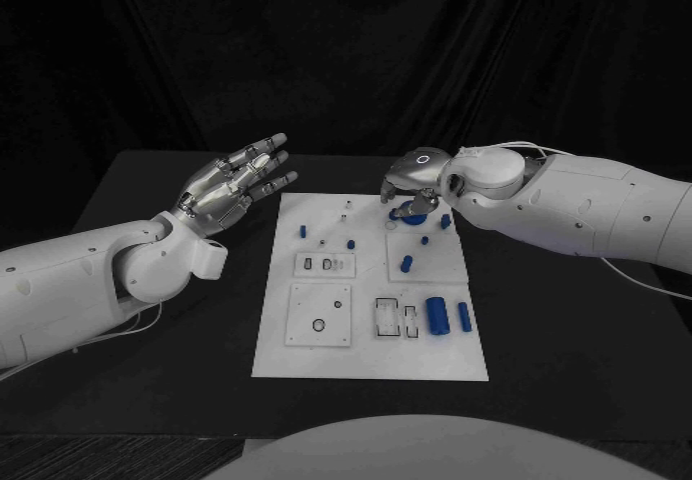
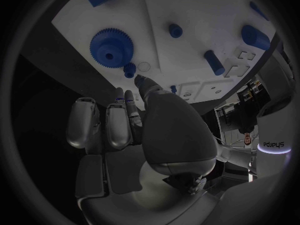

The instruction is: Assemble the parts on the task board

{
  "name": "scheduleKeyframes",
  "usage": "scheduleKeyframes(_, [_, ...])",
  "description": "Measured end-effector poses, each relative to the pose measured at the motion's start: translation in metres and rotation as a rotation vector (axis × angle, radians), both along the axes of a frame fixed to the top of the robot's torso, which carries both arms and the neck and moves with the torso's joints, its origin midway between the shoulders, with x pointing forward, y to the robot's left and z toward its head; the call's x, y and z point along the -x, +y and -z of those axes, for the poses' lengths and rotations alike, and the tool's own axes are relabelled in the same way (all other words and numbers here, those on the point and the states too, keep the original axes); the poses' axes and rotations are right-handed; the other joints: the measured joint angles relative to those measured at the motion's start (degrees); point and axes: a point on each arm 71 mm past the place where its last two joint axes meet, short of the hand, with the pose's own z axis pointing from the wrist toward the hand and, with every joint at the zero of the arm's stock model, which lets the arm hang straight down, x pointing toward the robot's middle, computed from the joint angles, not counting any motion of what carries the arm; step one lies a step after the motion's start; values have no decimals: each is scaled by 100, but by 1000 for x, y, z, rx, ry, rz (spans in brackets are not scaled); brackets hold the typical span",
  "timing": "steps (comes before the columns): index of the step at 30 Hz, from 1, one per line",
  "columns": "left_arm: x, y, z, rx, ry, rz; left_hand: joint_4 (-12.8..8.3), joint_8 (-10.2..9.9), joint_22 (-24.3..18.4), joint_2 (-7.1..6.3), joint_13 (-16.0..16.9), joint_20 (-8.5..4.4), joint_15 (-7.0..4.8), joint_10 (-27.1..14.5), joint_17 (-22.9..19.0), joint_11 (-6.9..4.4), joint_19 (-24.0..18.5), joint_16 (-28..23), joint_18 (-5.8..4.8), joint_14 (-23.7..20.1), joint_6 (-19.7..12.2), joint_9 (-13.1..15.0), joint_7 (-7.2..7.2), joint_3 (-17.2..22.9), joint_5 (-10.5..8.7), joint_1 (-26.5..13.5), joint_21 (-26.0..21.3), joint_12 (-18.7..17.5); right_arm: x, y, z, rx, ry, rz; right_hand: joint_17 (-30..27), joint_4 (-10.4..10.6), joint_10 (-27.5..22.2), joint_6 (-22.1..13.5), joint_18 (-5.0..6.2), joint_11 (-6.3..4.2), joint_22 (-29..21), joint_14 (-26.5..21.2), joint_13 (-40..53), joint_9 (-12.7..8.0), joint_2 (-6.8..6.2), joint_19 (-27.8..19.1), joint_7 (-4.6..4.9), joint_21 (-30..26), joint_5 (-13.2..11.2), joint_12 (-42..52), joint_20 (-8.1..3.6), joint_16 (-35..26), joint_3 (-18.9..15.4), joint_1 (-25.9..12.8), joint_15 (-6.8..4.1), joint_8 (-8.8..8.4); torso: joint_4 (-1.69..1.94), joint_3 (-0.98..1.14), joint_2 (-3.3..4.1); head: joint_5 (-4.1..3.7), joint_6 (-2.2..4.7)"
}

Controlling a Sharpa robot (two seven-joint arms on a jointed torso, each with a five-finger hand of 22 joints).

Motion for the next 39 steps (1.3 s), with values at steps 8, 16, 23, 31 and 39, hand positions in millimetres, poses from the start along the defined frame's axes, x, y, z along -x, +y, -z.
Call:
scheduleKeyframes(8, [-1, -1, 0, -1, 1, 2, -16, 0, 0, 0, 0, 0, 0, 0, 0, 0, 0, 0, 0, 0, 0, 0, 0, 16, 0, 0, 0, 0, -1, -2, 6, 9, 13, 12, 28, -19, 90, 91, 0, 23, 36, 0, 14, 0, 1, 0, 0, 0, 48, 62, 0, 0, 54, 1, 0, 23, 2, -2, -5, 4, 0])
scheduleKeyframes(16, [-1, -2, 0, -1, 2, 6, -16, 0, 0, 0, 0, 0, 11, 0, 7, -1, 0, 0, 0, 12, 0, 0, 0, 16, 0, 0, 0, 0, -1, 0, 11, 11, 20, 12, 97, -61, 233, 247, 0, 21, 134, 0, 35, 16, -1, 0, 8, 14, 71, 152, 0, 13, 205, 2, 0, 79, 1, -5, -7, 31, 0])
scheduleKeyframes(23, [0, -2, 0, 0, 5, 11, -16, 0, 0, 0, 0, 0, 21, 0, 7, -1, 0, 0, 0, 21, 0, -1, 0, 17, 0, 0, 0, 0, -2, 0, 13, 11, 22, 13, 149, -118, 407, 411, 0, -15, 216, 0, 36, 42, 7, 43, -13, 68, 112, 196, 0, 46, 390, 69, 0, 125, -3, -8, -7, 45, 0])
scheduleKeyframes(31, [0, -3, 1, 1, 6, 16, -31, 0, 0, 0, 5, 0, 21, -1, 13, 41, 0, 24, 0, 21, 21, -1, 20, 32, 0, 0, 0, 23, -3, 1, 16, 7, 21, 6, 192, -211, 630, 595, 0, -34, 339, 0, 35, 78, -5, 115, -12, 128, 157, 233, -10, 73, 593, 177, 0, 197, -3, -8, -9, 39, 0])
scheduleKeyframes(39, [-1, -3, 1, 0, 8, 18, -47, 13, 0, 0, 10, 22, 26, 24, 18, 65, 22, 26, 0, 26, 41, 5, 41, 47, 22, 0, 0, 46, -3, 0, 18, 2, 19, -2, 251, -335, 791, 650, 0, -17, 411, 0, 7, 95, -5, 115, 26, 169, 156, 277, -10, 97, 748, 237, 0, 197, -4, -13, -9, 40, 0])
